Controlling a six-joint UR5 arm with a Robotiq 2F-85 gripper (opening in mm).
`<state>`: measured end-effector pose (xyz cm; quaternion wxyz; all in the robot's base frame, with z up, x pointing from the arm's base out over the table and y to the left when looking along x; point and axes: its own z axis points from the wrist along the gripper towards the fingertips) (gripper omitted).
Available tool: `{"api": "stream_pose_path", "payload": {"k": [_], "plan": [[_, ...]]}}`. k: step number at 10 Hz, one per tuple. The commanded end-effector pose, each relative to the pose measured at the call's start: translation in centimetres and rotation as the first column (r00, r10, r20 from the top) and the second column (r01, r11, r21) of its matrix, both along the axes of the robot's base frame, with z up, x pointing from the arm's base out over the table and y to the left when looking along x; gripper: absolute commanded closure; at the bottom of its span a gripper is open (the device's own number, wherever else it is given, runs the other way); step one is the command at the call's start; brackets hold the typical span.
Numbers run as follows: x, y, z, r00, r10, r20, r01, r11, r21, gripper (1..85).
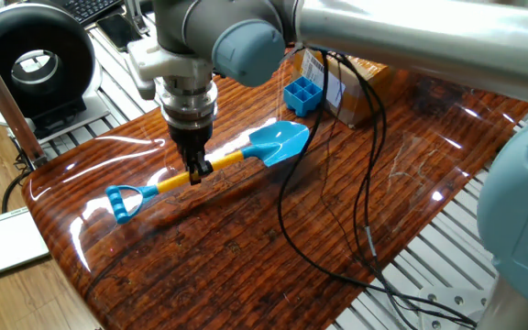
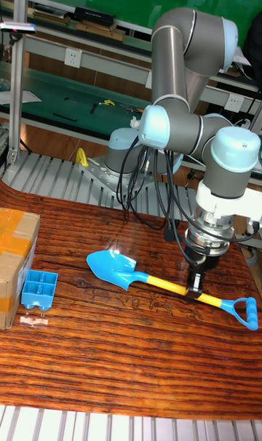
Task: Use a shovel to scoop up an object
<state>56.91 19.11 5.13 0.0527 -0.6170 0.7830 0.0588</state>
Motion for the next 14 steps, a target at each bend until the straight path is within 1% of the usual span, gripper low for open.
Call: {"api": "stream_pose_path", "payload": {"k": [1,2,3,4,5,7,8,10,12,13,14], "plan": [[0.5,0.4,0.5,1.0,-0.012,0.013,0.012,1.0,0.025,84.3],[0.4,0.1,0.4,1.0,-0.006,0.013,0.005,1.0,0.016,84.3],[0.5,0.3,0.5,1.0,-0.002,0.017,0.001,1.0,0.023,84.3],[0.7,1.0,0.6,1.0,-0.008,0.022,0.007,0.999,0.049,84.3],[0.7,1.3,0.7,1.0,-0.019,0.022,0.018,0.998,0.062,84.3],[0.9,1.5,0.7,0.999,-0.025,0.026,0.023,0.997,0.07,84.3],[1.1,1.8,0.8,0.999,-0.033,0.031,0.03,0.996,0.081,84.3],[1.4,1.6,0.8,0.998,-0.034,0.044,0.031,0.997,0.076,84.3],[1.4,1.6,0.8,0.998,-0.045,0.043,0.041,0.996,0.075,84.3],[1.3,1.9,0.8,0.997,-0.064,0.035,0.061,0.994,0.086,84.3],[1.4,1.7,0.8,0.997,-0.064,0.037,0.061,0.995,0.079,84.3]]}}
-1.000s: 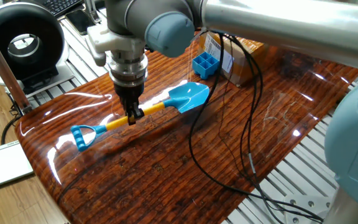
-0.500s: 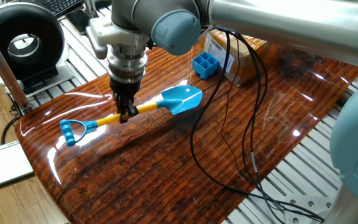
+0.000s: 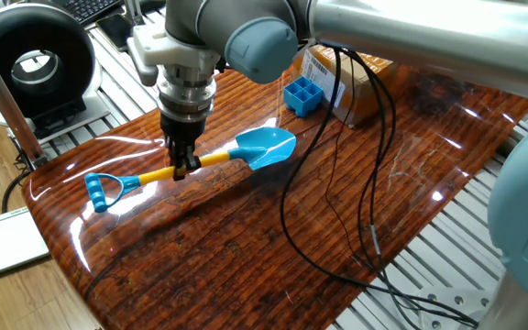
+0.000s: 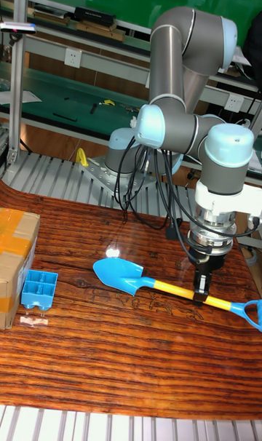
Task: Use a shovel to scoop up an object
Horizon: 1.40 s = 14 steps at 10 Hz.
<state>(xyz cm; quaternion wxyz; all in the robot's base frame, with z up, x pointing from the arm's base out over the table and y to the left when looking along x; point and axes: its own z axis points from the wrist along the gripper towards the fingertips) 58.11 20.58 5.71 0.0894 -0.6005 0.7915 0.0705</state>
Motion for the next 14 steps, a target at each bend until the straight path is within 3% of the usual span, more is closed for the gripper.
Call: {"api": "stream_pose_path", "payload": {"k": [1,2,3,5,12,14], "plan": [[0.2,-0.1,0.2,1.0,-0.03,0.0,0.03,1.0,0.004,84.3],[0.1,-0.5,0.1,0.999,-0.051,-0.008,0.051,0.999,-0.012,84.3],[0.5,-0.8,0.0,0.999,-0.05,0.008,0.05,0.998,-0.024,84.3],[0.8,-0.1,0.2,0.998,-0.057,0.018,0.057,0.998,0.005,84.3],[0.7,0.3,0.3,1.0,-0.022,0.019,0.021,1.0,0.017,84.3],[2.4,1.4,-0.3,0.997,0.009,0.073,-0.011,1.0,0.029,84.3]]}}
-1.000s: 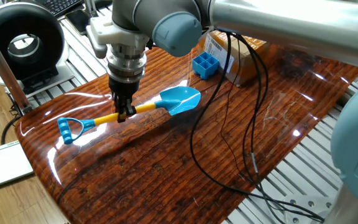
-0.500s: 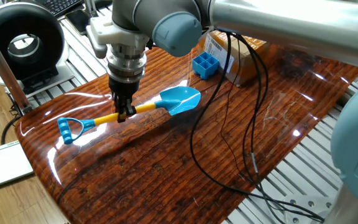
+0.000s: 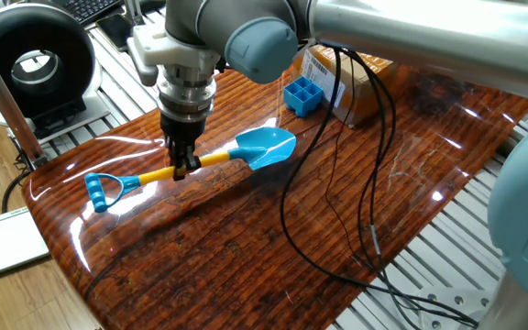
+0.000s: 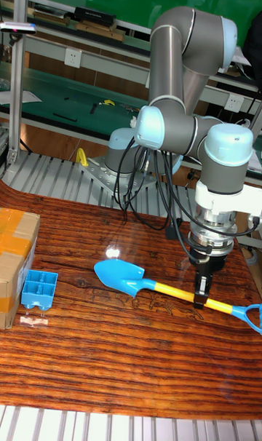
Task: Use a shovel to scoop up an object
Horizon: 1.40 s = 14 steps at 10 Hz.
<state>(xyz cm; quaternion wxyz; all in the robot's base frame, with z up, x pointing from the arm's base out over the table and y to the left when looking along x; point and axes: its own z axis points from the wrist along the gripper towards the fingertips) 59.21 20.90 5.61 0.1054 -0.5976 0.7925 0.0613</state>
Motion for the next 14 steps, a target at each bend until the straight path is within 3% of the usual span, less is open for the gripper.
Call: {"api": "stream_pose_path", "payload": {"k": [1,5,8,11,14], "plan": [[2.0,1.8,-0.8,0.999,0.03,0.043,-0.031,0.999,0.042,84.3],[2.7,2.6,-1.4,0.999,0.001,0.041,-0.004,0.997,0.072,84.3],[2.6,1.8,-1.7,0.999,-0.005,0.032,0.004,0.999,0.039,84.3],[2.4,2.4,-1.4,0.997,0.058,0.042,-0.06,0.996,0.063,84.3],[2.2,0.9,-1.1,0.984,0.165,0.063,-0.168,0.985,0.038,84.3]]}}
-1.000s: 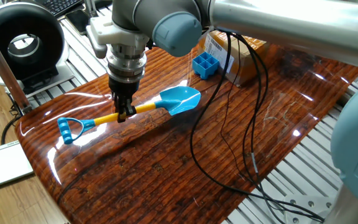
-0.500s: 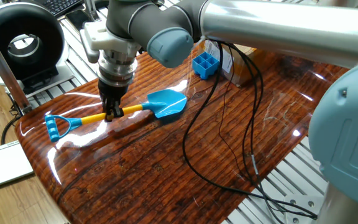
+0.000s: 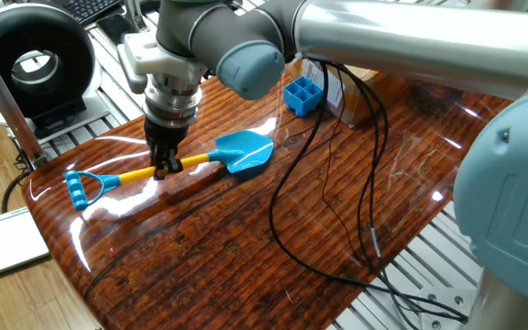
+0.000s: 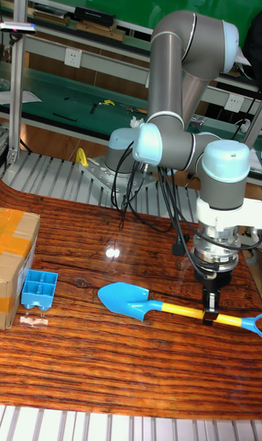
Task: Use a shovel to scoop up an object
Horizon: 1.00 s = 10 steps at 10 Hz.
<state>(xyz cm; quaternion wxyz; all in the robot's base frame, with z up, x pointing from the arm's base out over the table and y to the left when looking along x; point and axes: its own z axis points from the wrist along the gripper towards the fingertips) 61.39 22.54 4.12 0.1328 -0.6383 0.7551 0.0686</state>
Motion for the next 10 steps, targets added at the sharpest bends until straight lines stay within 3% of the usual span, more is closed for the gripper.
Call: {"api": "stream_pose_path", "payload": {"k": [1,3,5,6,8,10], "plan": [[0.1,-1.5,0.5,0.997,0.081,0.017,-0.081,0.997,0.003,84.3],[-0.3,-2.6,0.0,0.997,0.078,0.021,-0.079,0.997,0.023,84.3],[-0.3,-2.5,0.0,0.998,0.059,0.015,-0.06,0.998,0.032,84.3],[-1.0,-2.8,-0.1,0.999,0.035,-0.02,-0.035,0.999,0.025,84.3],[0.0,-4.3,-0.5,1.0,0.01,0.01,-0.01,0.999,-0.034,84.3],[-0.3,-4.0,-0.4,1.0,0.016,-0.001,-0.016,1.0,-0.022,84.3]]}}
